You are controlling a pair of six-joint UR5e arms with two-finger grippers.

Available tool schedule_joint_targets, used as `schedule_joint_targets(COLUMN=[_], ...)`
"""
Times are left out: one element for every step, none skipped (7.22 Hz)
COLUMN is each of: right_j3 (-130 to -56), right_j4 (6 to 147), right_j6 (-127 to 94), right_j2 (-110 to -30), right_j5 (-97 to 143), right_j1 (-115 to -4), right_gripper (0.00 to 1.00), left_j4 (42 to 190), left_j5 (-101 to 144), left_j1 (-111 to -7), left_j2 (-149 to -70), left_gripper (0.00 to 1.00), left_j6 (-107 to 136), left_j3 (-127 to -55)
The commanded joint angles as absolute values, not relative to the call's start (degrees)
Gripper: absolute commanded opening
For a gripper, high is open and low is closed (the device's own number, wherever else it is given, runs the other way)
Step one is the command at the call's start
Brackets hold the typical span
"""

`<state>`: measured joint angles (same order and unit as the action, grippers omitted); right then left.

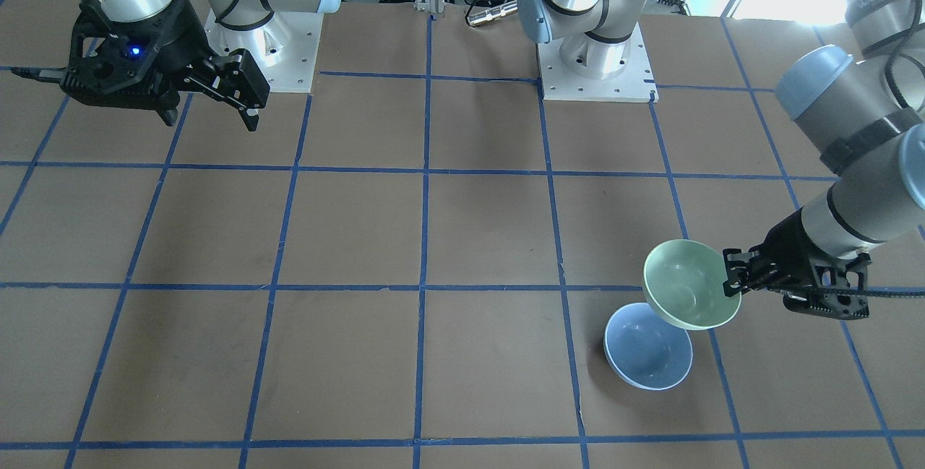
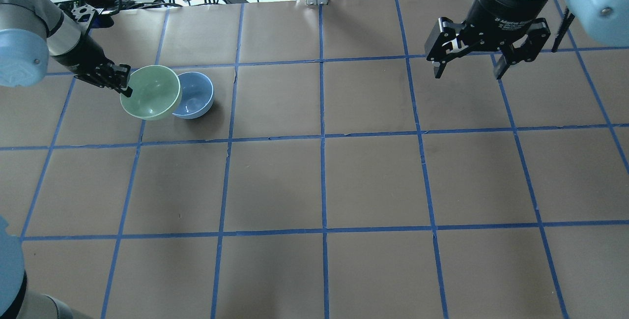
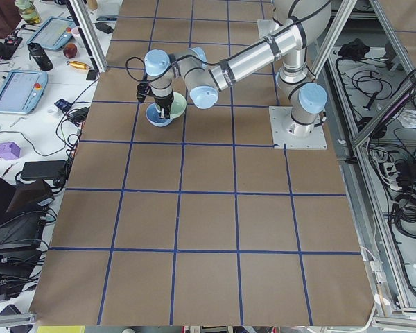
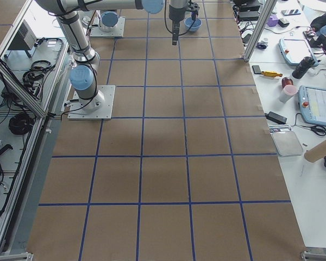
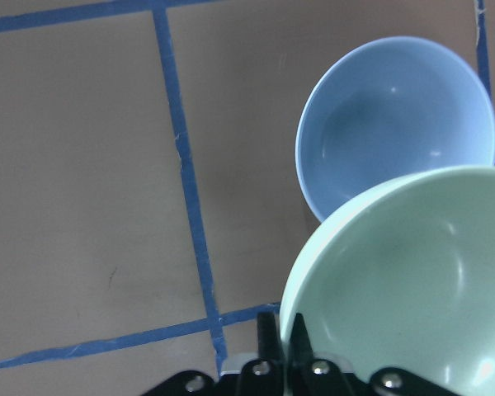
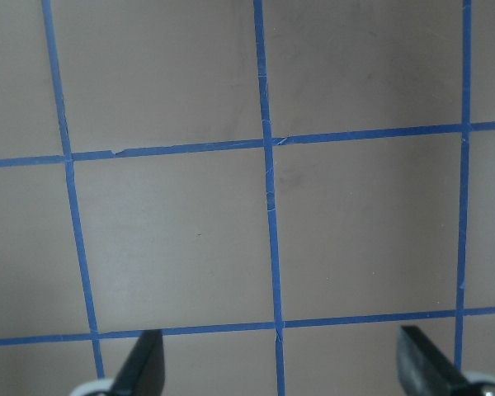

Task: Stack green bowl on blue bowl
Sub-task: 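Lift the green bowl with the left gripper toward the blue bowl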

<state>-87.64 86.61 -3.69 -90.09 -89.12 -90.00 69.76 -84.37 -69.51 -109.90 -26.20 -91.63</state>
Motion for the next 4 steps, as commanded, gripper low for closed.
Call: schedule_joint_targets(right_j3=[-87.63, -87.63, -87.63, -87.63], right_j4=[86.57, 86.57, 86.57, 86.57], right_j6=[-3.69, -3.69, -3.69, -3.69], right_j2=[-90.09, -90.09, -90.09, -90.09], right_j5=[-89.12, -89.12, -89.12, -89.12], right_j1=[-90.0, -90.0, -90.0, -90.0], right_gripper=[1.0, 1.0, 1.0, 1.0], left_j4=[69.79, 69.87, 69.18, 69.17], left_j5=[-85.86, -85.52, -85.52, -85.26], left_j1=[-70.14, -70.4, -70.66, -71.36], left_j2=[-113.97, -115.39, -116.53, -117.24], left_gripper=[0.0, 0.0, 0.0, 0.0], left_j6=[-19.29, -18.38, -18.89, -18.81], left_j3=[-87.91, -86.67, -86.31, -85.44])
